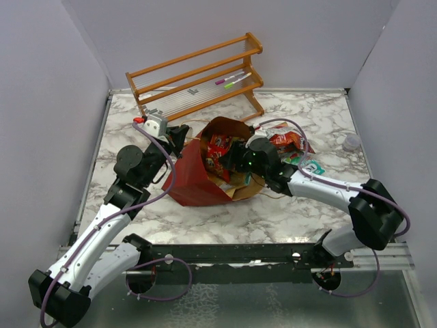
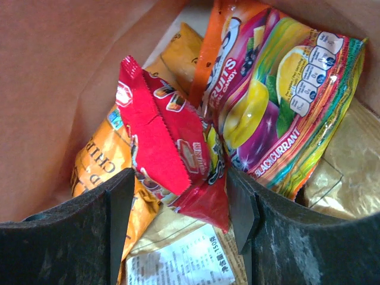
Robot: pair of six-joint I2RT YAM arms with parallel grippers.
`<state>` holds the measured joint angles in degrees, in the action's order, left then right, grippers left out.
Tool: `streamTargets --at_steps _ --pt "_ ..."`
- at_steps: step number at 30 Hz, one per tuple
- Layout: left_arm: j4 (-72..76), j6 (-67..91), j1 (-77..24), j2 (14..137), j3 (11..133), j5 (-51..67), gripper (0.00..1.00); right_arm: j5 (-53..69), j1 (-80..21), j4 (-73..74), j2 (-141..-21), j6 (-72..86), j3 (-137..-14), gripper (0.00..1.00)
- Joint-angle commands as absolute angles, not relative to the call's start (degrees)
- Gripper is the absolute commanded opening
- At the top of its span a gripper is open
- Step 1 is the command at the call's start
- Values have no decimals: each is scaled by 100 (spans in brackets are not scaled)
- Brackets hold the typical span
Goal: Take the snacks out of the paper bag
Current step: Take out the snack from the paper bag.
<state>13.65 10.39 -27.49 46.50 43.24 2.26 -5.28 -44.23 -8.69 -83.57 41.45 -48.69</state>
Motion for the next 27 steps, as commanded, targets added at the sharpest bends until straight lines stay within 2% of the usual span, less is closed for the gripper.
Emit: streamTargets --at_steps 1,8,14,18,27 --pt "1488 1043 -2716 4540 4281 272 0 -949 -4456 -1301 -8654 4355 -5142 64" --pt "1485 1044 -2716 4536 4277 272 0 -1040 -4526 -1369 -9066 4369 -5451 62" --pt "1486 1050 -2716 4539 4282 289 0 -577 -4568 -2145 -9128 4257 -5323 52" --pt "1487 1044 -2725 4535 4272 290 0 -464 -4577 -2237 -9194 4241 -5347 36" --pt "1473 1036 -2725 4547 4285 281 0 -338 -4579 -2084 -8907 4180 -5355 9"
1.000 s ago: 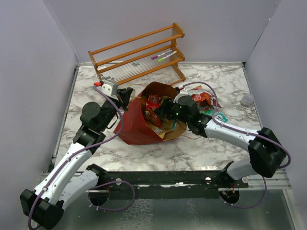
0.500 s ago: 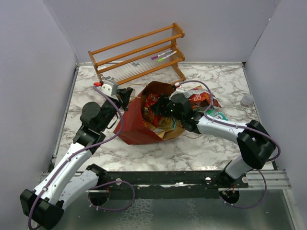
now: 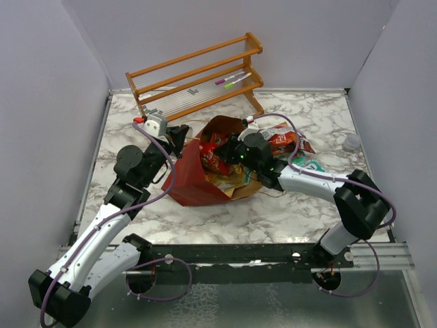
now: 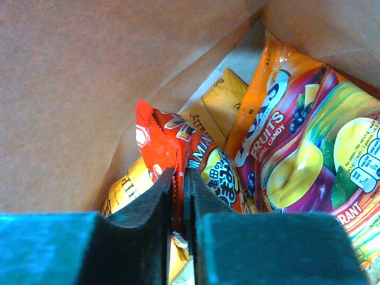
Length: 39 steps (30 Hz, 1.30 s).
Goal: Take the snacks out of the paper bag
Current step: Take out the snack from the paper bag, then place the snack at the center of the board.
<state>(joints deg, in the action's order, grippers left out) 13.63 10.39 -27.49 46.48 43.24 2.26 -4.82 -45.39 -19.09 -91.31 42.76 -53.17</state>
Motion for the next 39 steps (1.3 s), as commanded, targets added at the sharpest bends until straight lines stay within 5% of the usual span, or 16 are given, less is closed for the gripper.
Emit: streamTargets --at_steps 1,22,34,39 --pt "1471 1037 -2727 4551 4283 283 0 -335 -4575 -2076 -8824 4161 -5362 7" --pt "1406 1036 -2747 4537 4306 118 0 -1534 -4575 -1467 -6125 3329 -5314 1" --pt "1375 1036 -2760 4564 4337 87 0 -4282 -4579 -671 -4276 1647 -4719 1" --pt "1331 983 -2759 4554 4348 -4 0 -5407 -4579 943 -4160 2496 -4648 1"
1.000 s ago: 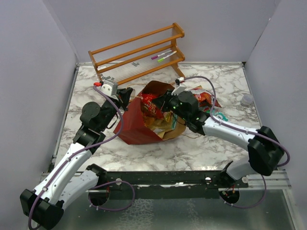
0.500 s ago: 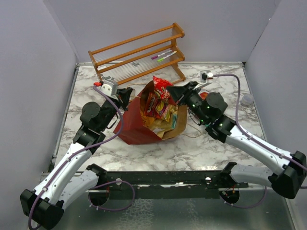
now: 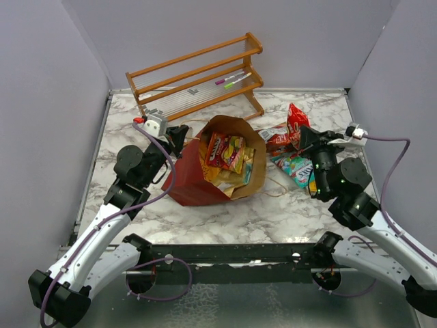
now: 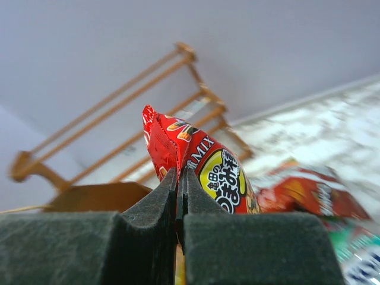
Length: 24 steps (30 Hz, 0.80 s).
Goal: Take the snacks out of the paper bag
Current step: Place the snack at the center of the board.
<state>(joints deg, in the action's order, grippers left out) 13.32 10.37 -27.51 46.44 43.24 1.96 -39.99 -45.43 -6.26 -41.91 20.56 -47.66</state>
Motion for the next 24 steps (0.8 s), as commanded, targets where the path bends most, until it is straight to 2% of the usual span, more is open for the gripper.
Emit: streamTargets --at_steps 1,5,10,14,18,21,24 --pt "1325 972 -2756 4553 4350 -33 0 -5487 -4579 1486 -4150 2997 -4645 1" --pt "1301 948 -2751 4561 4355 -84 0 -5319 -4579 3531 -4173 5344 -4473 1" --pt "1291 948 -2742 4598 4376 -78 0 -4328 -4576 4627 -4082 6764 -3936 1" --pt "1284 945 -2729 4592 4379 -76 0 -3438 -4574 3911 -3813 7068 -3088 1" --pt "1277 945 -2725 4594 4373 -76 0 -3407 -4579 2954 -3857 7180 -2629 1" --pt "1275 920 -2725 4569 4373 -106 0 -3620 -4579 2418 -4362 7058 -2721 1" --pt "1274 882 -2725 4527 4359 -193 0 -3971 -4579 2525 -5142 7081 -3149 1"
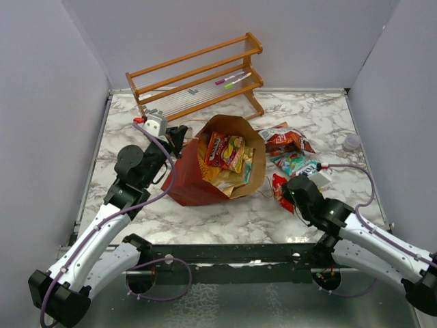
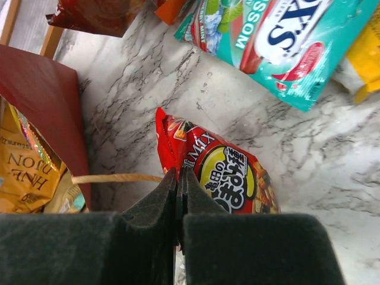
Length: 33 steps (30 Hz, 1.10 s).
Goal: Take the snacks out of the paper bag
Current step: Place the snack at the center of the board.
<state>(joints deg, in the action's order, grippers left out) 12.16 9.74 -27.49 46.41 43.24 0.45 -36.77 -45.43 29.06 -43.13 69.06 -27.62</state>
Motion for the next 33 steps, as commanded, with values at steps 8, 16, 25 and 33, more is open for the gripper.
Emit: streamTargets --at_steps 8,16,25,33 --pt "1172 851 -2382 4279 4453 -973 0 -4420 -4577 3058 -6507 7430 -3792 1" --pt "1213 776 -1914 4084 4393 -1013 0 -4763 -4570 2525 -6648 6810 -3768 1" --pt "1618 947 -1997 4178 4219 110 0 -5092 -4568 2809 -7548 6542 -3987 20" --pt "1936 1117 -2041 4334 4160 910 0 -4601 -4569 1864 -6257 4618 -3961 48"
